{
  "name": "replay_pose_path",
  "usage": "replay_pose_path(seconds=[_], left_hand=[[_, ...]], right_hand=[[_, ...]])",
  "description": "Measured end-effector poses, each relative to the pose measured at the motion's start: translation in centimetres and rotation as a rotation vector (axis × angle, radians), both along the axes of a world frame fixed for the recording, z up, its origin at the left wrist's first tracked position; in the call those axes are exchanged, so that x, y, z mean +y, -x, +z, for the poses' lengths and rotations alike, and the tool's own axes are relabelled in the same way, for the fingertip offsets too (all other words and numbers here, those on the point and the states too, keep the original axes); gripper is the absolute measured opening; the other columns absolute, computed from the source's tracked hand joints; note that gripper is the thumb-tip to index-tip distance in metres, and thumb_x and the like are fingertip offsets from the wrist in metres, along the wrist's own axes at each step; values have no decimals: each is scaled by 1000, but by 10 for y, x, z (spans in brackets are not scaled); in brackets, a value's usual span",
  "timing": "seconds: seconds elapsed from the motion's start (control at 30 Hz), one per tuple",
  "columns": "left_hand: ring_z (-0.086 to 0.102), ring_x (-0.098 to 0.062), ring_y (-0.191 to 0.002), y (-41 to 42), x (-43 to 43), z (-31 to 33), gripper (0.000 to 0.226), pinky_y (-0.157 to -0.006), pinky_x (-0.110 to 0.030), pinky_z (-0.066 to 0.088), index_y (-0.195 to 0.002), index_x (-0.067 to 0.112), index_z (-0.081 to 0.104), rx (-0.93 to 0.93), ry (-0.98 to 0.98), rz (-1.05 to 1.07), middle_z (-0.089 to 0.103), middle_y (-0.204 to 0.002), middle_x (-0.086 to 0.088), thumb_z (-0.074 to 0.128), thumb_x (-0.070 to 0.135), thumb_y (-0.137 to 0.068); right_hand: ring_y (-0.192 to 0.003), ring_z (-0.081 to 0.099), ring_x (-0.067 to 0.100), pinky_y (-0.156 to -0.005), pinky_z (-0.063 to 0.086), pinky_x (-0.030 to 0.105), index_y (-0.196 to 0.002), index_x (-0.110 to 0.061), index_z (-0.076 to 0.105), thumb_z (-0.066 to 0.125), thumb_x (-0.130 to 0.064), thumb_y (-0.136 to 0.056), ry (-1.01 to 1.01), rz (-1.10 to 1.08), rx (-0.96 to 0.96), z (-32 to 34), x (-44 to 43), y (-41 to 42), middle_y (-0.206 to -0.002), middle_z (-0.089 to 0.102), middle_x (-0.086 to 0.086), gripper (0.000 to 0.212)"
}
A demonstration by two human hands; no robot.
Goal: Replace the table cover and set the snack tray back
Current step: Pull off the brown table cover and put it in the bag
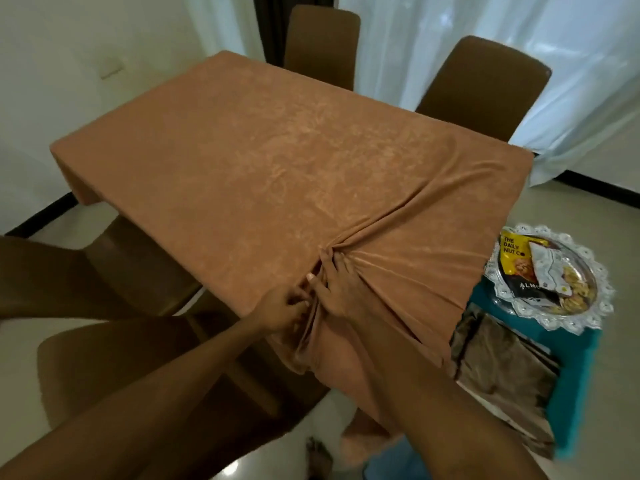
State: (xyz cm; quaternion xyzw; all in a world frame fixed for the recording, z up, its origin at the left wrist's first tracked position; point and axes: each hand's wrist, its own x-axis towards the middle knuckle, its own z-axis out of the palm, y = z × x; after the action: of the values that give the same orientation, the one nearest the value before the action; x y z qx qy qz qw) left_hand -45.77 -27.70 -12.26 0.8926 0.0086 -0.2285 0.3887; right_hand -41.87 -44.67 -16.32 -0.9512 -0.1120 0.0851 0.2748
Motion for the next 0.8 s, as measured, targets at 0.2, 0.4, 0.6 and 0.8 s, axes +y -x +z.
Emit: replay_pose_path(seconds=[0.2,0.4,0.6,0.8], left_hand=[[60,-11,-95,-48,71,-8,27,-83,-28,49,-115,21,66,-389,-218,37,63,-107,5,61,36,-94],[48,-35,-121,-101,149,-29,60,-99,-48,43,-139,14,51,-346,-492,-38,50,-138,-12,63,48,-91],[49,-39,-113,-127,179,-35,56,-96,-50,43,-132,17,55,-423,-442,-176,57,-130,-13,56,53,-90],[52,-36,-123,-132,199,-25,74,-105,-46,42,-134,20,60,-306,-204,-236,56,-137,-8,42,68,-81]], right_hand=[[-154,17,29,-124,16,42,-163,-36,11,50,-63,-97,-98,-50,81,4,11,-25,-166,24,11,81],[-149,28,32,-123,14,51,-154,-33,31,45,-74,-90,33,-791,-140,3,14,38,-161,34,10,78],[-155,9,30,-126,10,50,-162,-36,13,49,-82,-83,-118,-1007,48,1,41,55,-170,9,11,98],[-155,15,28,-126,14,46,-162,-40,6,44,-76,-92,-326,-914,137,32,125,3,-168,22,4,88]])
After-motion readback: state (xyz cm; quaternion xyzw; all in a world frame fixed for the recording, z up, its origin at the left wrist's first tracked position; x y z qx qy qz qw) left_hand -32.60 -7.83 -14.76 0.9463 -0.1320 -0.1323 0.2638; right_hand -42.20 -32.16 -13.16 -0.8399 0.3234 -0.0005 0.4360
